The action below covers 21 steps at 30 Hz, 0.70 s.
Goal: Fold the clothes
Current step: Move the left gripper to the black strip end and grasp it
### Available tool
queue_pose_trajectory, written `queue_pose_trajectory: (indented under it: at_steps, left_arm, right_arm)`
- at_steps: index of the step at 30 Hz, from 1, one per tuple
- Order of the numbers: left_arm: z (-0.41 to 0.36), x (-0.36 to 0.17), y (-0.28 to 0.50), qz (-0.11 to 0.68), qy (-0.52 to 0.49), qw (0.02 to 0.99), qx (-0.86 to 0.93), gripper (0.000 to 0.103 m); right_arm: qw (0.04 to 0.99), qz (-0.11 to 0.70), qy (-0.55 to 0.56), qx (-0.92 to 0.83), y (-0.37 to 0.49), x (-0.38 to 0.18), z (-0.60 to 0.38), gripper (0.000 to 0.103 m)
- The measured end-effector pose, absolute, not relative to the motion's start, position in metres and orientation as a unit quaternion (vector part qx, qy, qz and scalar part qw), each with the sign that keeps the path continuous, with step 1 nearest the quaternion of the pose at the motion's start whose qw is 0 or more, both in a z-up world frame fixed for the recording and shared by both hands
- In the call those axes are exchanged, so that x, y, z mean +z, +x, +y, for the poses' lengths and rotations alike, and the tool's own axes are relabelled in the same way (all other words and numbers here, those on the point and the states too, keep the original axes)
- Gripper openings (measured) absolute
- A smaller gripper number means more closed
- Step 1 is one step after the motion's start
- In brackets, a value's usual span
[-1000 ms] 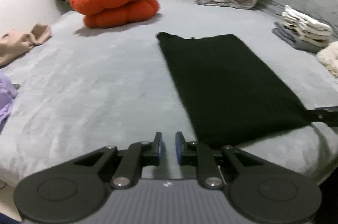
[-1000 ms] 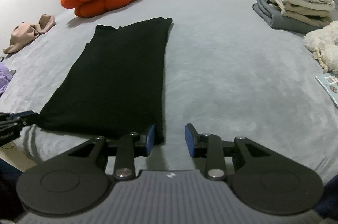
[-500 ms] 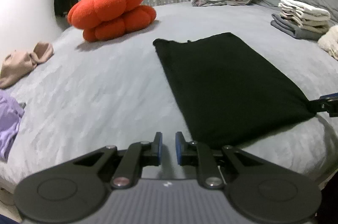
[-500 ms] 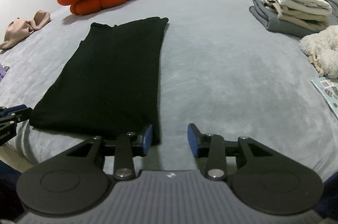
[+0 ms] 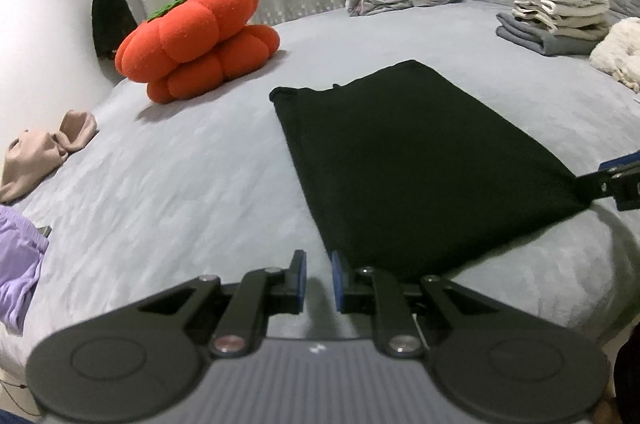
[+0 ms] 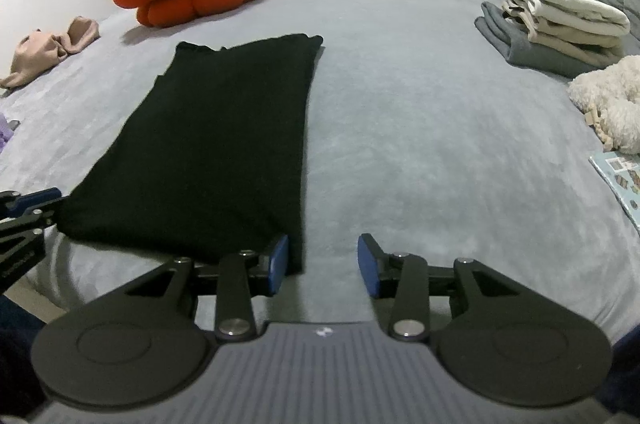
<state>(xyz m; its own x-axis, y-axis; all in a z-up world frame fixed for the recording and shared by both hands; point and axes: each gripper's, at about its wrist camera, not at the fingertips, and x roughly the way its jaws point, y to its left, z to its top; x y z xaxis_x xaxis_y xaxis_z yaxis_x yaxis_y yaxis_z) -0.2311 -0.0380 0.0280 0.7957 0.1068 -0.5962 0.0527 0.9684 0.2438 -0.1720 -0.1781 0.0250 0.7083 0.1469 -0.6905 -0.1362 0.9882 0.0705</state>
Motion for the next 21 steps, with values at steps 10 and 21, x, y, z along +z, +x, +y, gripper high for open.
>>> queue_pose_trajectory:
  at_steps: [10, 21]
  left_arm:
    - [-0.026, 0.023, -0.223, 0.355, 0.086, 0.931, 0.017, 0.014]
    - [-0.027, 0.023, -0.219, 0.366, 0.086, 0.927, 0.016, 0.014]
  right_arm:
    - [0.93, 0.338, -0.045, 0.138, -0.189, 0.032, -0.169, 0.043]
    - [0.917, 0.306, -0.176, 0.185, -0.2, 0.028, -0.152, 0.043]
